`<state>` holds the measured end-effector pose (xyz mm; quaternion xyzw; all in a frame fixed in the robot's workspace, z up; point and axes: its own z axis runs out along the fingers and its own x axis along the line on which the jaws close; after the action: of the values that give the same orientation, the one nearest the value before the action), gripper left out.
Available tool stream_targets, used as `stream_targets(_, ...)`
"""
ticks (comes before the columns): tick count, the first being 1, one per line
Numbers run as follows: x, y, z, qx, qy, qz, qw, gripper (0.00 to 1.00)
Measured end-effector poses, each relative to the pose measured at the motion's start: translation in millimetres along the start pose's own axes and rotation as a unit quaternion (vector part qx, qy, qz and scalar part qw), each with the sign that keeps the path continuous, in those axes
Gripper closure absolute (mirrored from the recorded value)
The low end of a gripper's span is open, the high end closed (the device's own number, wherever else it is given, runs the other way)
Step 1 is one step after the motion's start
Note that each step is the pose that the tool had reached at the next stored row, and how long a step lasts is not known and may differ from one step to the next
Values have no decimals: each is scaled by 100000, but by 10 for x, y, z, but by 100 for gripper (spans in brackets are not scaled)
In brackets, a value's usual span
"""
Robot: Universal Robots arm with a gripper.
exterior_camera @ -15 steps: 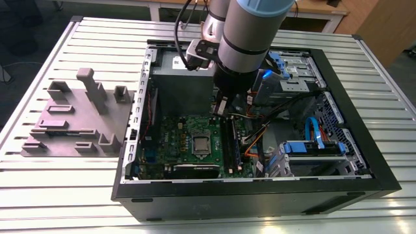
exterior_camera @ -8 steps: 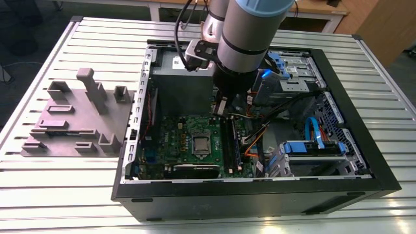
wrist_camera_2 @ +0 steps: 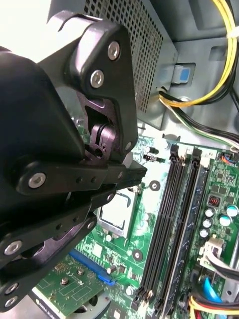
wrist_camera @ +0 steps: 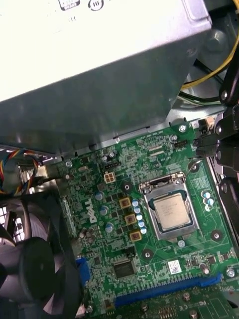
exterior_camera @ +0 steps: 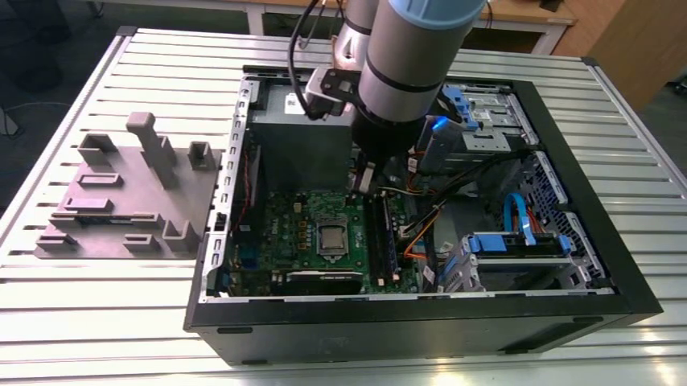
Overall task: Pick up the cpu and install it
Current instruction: 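Install the first cpu locking lever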
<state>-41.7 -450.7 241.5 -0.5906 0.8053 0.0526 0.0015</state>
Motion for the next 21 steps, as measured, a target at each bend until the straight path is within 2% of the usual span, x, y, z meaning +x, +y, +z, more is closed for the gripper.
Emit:
stream_targets(6,43,-7,-3,99,312,-7,99999,90)
stream_targets(12,107,-24,-9,101,340,-108,99999,90)
stream_targets(21,122,-28,-10,97,351,-184,99999,90)
